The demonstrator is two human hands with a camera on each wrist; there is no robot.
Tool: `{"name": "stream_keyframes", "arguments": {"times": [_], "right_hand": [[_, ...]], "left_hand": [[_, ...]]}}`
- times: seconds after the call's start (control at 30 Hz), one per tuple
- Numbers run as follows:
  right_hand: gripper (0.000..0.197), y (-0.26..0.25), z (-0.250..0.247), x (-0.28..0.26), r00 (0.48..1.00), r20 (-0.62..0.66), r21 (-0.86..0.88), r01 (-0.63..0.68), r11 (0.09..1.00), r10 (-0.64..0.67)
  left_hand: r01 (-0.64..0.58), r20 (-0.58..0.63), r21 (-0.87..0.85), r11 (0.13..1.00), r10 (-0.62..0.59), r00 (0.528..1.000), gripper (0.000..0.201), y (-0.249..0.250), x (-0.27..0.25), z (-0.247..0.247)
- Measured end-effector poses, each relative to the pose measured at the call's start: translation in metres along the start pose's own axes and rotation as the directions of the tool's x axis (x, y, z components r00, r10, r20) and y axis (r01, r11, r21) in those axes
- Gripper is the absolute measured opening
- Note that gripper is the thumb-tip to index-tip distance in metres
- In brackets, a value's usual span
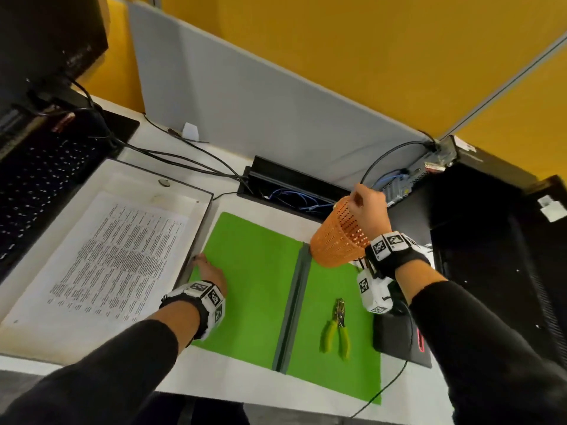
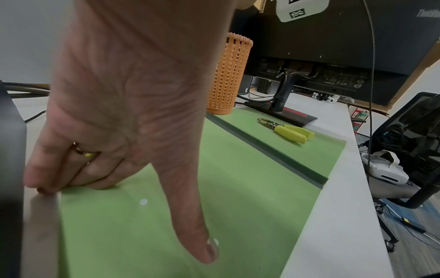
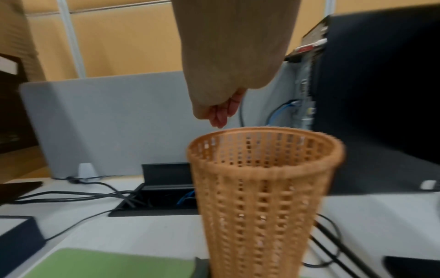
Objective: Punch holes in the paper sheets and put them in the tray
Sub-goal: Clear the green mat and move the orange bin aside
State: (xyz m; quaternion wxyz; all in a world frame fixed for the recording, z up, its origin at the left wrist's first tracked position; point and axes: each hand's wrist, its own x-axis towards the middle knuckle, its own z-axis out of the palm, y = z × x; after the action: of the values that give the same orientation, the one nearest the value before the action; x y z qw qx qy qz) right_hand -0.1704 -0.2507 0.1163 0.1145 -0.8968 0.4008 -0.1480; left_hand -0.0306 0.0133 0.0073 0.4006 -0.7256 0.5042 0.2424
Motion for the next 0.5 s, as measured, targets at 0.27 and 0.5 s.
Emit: {"name": "stream_keyframes", "arguments": {"times": [0.27, 0.5], "right_hand": [[0.013, 0.042, -0.016, -0.02, 0.968, 0.202, -0.102, -0.13, 0.986, 0.149], [0.003, 0.039, -0.018, -0.017, 0.952, 0.24, -0.11, -0.169, 0.979, 0.192]], "left_hand": [[0.003, 0.011, 0.03, 1.0, -0.004, 1.0, 0.045, 0.002, 0.002, 0.002], [0.003, 0.035, 0.003, 1.0, -0.003, 0.999, 0.048, -0.001, 0.006, 0.004]]}}
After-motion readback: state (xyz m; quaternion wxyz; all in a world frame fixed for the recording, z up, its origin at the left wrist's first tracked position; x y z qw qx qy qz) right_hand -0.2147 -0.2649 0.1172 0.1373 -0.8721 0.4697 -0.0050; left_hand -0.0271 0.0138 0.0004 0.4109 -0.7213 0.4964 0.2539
